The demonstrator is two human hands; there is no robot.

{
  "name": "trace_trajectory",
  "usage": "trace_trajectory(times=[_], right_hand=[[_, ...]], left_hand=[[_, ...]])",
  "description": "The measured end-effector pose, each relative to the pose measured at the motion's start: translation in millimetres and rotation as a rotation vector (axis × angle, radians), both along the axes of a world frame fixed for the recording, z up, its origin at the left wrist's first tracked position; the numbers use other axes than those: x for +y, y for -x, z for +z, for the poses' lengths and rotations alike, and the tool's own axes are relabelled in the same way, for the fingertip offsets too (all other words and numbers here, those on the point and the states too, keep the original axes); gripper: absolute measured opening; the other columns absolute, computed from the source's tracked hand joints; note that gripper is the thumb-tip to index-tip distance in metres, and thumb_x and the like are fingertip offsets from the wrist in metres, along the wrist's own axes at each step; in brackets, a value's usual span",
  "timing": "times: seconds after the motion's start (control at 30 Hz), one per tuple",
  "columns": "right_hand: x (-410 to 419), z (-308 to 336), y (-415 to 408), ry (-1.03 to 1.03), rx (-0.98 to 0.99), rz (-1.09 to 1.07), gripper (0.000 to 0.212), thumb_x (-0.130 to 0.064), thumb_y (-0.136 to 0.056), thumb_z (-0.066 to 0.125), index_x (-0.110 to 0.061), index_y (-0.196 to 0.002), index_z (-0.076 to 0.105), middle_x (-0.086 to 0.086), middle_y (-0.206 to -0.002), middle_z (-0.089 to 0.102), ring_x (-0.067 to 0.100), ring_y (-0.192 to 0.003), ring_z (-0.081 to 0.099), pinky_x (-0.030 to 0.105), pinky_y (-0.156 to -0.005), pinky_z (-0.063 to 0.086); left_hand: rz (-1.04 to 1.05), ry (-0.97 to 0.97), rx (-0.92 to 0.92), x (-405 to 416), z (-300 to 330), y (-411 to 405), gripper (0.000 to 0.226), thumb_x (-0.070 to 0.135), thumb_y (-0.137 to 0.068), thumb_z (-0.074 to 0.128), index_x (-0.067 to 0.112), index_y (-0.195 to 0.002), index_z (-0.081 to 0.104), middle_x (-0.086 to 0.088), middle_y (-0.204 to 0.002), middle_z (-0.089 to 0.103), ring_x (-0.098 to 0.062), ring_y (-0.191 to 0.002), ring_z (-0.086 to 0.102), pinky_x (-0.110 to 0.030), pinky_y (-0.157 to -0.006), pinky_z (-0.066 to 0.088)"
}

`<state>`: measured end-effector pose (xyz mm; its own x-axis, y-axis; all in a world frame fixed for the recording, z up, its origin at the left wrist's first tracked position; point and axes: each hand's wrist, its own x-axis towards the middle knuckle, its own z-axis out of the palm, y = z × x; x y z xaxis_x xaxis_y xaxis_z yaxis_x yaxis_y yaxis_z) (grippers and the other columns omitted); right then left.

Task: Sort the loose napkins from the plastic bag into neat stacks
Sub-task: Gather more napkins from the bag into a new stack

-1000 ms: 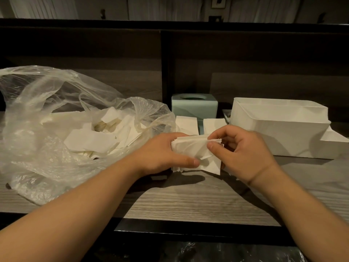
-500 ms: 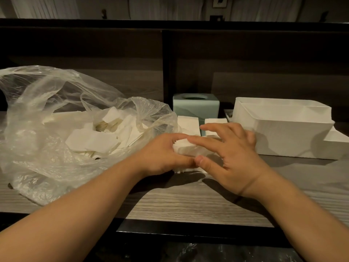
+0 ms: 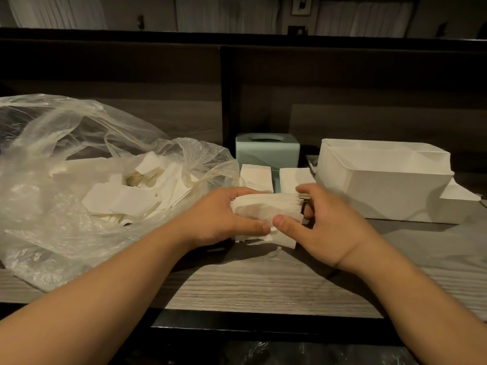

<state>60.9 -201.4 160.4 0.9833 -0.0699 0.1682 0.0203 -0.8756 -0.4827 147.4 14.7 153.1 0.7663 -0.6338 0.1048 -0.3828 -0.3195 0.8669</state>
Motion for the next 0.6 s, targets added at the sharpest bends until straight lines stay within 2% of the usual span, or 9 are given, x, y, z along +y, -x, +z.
trace_trajectory(times=[0.07, 0.13, 0.2, 0.27, 0.33, 0.4, 0.43, 0.5, 0.6], right_hand=[[1, -1, -1, 0.163, 0.047, 0.001, 0.079, -0.096, -0.064, 0.023, -0.042, -0.119, 0.041, -0.018, -0.109, 0.051, 0.008, -0.1, 0.053, 0.045, -0.096, 0.048], [2, -3, -3, 0.219, 0.068, 0.024, 0.072, -0.093, -0.069, 0.013, -0.042, -0.113, 0.038, -0.016, -0.11, 0.049, 0.014, -0.107, 0.049, 0.046, -0.097, 0.04], [1, -7, -4, 0.213, 0.077, 0.06, 0.08, -0.091, -0.074, 0.009, -0.042, -0.128, 0.042, -0.013, -0.122, 0.05, 0.017, -0.118, 0.044, 0.045, -0.098, 0.033], [1, -10, -5, 0.213, 0.069, 0.093, 0.087, -0.091, -0.076, 0.006, -0.045, -0.145, 0.035, -0.011, -0.134, 0.048, 0.018, -0.124, 0.04, 0.043, -0.095, 0.029], [0, -11, -5, 0.18, 0.066, 0.123, 0.093, -0.097, -0.072, 0.007, -0.048, -0.147, 0.032, -0.013, -0.138, 0.047, 0.017, -0.127, 0.039, 0.044, -0.096, 0.029], [0, -9, -5, 0.065, 0.074, 0.13, 0.09, -0.098, -0.068, 0.025, -0.048, -0.142, 0.039, -0.014, -0.134, 0.049, 0.014, -0.124, 0.043, 0.045, -0.103, 0.037], [-1, -7, -5, -0.003, 0.067, 0.13, 0.08, -0.091, -0.072, 0.041, -0.043, -0.136, 0.046, -0.013, -0.128, 0.052, 0.014, -0.12, 0.048, 0.045, -0.103, 0.042], [0, -4, -5, -0.109, 0.024, 0.116, 0.052, -0.061, -0.081, 0.067, -0.032, -0.124, 0.059, -0.007, -0.115, 0.056, 0.014, -0.107, 0.055, 0.04, -0.095, 0.051], [1, -1, -2, -0.327, -0.076, 0.091, 0.028, -0.034, -0.088, 0.074, -0.03, -0.113, 0.063, -0.007, -0.103, 0.065, 0.012, -0.092, 0.063, 0.031, -0.078, 0.058]], left_hand=[[-0.003, -0.011, -0.009, 0, 1, 1, 0.057, 0.033, -0.075, 0.09, 0.03, -0.127, 0.068, 0.01, -0.113, 0.075, -0.01, -0.104, 0.071, -0.038, -0.097, 0.058], [-0.007, -0.007, -0.019, -1, 1, 2, 0.06, 0.036, -0.071, 0.091, 0.031, -0.126, 0.068, 0.011, -0.114, 0.074, -0.009, -0.104, 0.071, -0.038, -0.098, 0.058], [-0.005, -0.006, -0.033, -3, 1, 2, 0.061, 0.04, -0.069, 0.091, 0.033, -0.125, 0.068, 0.012, -0.113, 0.074, -0.008, -0.104, 0.07, -0.036, -0.096, 0.058], [0.0, 0.002, -0.04, -4, 1, 4, 0.059, 0.042, -0.069, 0.09, 0.034, -0.123, 0.069, 0.014, -0.111, 0.074, -0.006, -0.102, 0.07, -0.032, -0.094, 0.059], [-0.002, 0.028, -0.025, -4, 0, 5, 0.054, 0.039, -0.072, 0.088, 0.033, -0.123, 0.071, 0.014, -0.11, 0.075, -0.007, -0.101, 0.071, -0.031, -0.092, 0.059], [-0.008, 0.053, 0.007, -3, 0, 5, 0.05, 0.037, -0.073, 0.087, 0.03, -0.121, 0.074, 0.009, -0.11, 0.077, -0.011, -0.102, 0.072, -0.034, -0.093, 0.058], [-0.012, 0.059, 0.023, -2, 0, 5, 0.047, 0.034, -0.074, 0.086, 0.028, -0.119, 0.075, 0.005, -0.109, 0.077, -0.014, -0.102, 0.072, -0.035, -0.092, 0.059], [-0.013, 0.069, 0.033, -2, 0, 3, 0.039, 0.026, -0.077, 0.086, 0.024, -0.115, 0.077, 0.003, -0.109, 0.077, -0.017, -0.101, 0.073, -0.034, -0.091, 0.059], [0.013, 0.086, 0.01, -3, 3, 5, 0.032, 0.017, -0.082, 0.084, 0.023, -0.113, 0.077, 0.006, -0.108, 0.078, -0.011, -0.1, 0.073, -0.026, -0.087, 0.057]])
